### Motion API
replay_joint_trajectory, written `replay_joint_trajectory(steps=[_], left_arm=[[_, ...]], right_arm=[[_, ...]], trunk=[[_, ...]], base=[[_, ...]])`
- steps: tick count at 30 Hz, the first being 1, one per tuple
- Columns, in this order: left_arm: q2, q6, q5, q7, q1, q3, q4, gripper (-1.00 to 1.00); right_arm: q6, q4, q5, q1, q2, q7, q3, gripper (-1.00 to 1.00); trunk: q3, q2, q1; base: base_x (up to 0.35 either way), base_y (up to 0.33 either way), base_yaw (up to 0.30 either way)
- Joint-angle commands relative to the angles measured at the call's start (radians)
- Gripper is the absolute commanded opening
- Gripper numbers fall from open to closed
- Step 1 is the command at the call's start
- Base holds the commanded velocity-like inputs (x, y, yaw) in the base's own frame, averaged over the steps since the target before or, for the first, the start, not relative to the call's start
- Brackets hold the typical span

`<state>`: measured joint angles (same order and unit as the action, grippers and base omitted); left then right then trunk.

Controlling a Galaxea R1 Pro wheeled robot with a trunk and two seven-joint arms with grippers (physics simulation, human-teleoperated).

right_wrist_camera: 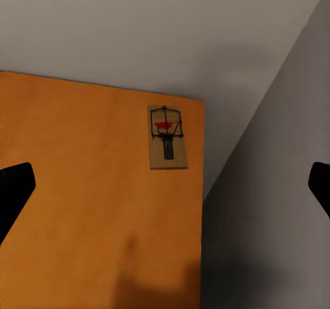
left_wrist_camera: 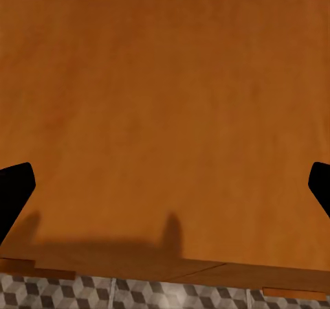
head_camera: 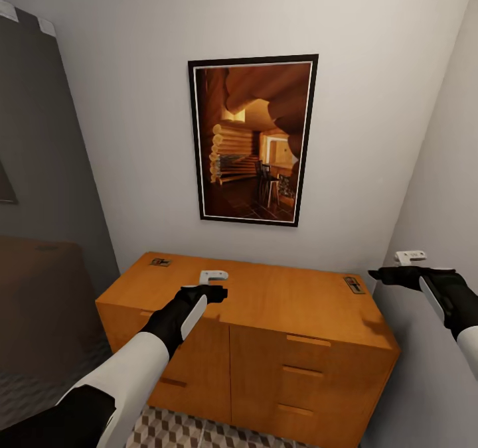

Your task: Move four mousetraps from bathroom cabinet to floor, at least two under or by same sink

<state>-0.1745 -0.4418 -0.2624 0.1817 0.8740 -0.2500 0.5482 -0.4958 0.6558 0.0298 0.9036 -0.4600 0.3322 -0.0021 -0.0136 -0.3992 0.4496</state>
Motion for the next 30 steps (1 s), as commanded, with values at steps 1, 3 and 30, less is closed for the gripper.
replay_joint_trajectory(steps=[1,3,30], left_arm=[[0.0,-0.003,-0.011,0.009,0.0,-0.003,0.001,1.0],[0.0,-0.003,-0.011,0.01,0.0,-0.003,0.001,1.0],[0.0,-0.008,-0.011,0.013,0.0,-0.005,0.0,1.0]], right_arm=[[-0.006,0.002,0.006,0.0,0.0,0.002,0.0,1.0],[-0.006,0.002,0.008,0.0,0.0,0.002,0.0,1.0],[-0.006,0.004,0.01,0.0,0.009,0.002,-0.001,1.0]], trunk=[[0.001,-0.001,0.0],[0.001,-0.001,0.0],[0.001,-0.001,0.0]], base=[[0.0,0.0,0.0],[0.0,0.0,0.0],[0.085,0.0,0.0]])
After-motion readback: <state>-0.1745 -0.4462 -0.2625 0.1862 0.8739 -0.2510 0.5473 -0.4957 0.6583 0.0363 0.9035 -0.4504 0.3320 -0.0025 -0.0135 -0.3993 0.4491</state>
